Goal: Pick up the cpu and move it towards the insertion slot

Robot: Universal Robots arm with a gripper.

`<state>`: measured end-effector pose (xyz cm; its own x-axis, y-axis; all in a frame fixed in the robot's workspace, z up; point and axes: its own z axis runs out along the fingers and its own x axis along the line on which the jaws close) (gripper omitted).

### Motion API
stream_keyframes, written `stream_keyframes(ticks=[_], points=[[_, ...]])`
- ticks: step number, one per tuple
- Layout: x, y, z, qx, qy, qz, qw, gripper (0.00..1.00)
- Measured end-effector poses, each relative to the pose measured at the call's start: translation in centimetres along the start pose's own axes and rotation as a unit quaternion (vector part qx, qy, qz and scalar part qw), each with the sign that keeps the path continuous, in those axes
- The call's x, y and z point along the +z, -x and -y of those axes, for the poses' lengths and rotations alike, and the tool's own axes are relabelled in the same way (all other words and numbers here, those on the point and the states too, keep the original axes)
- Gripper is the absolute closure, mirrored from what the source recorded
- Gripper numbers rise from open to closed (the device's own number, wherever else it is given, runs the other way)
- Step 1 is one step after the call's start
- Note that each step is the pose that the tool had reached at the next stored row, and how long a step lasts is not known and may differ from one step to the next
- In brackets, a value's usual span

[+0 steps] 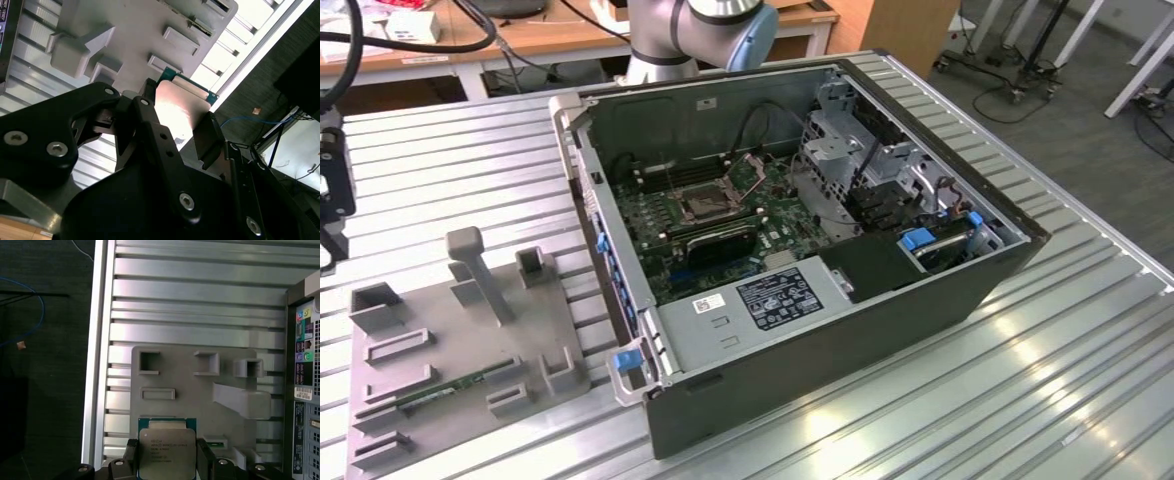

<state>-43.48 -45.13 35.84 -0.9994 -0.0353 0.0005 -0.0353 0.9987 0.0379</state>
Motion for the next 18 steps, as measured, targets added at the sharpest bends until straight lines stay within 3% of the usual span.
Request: stream_keyframes(ticks=[18], points=[[0.0, 0.88, 0.03, 0.0, 0.0, 0.0, 1.0, 0.45]])
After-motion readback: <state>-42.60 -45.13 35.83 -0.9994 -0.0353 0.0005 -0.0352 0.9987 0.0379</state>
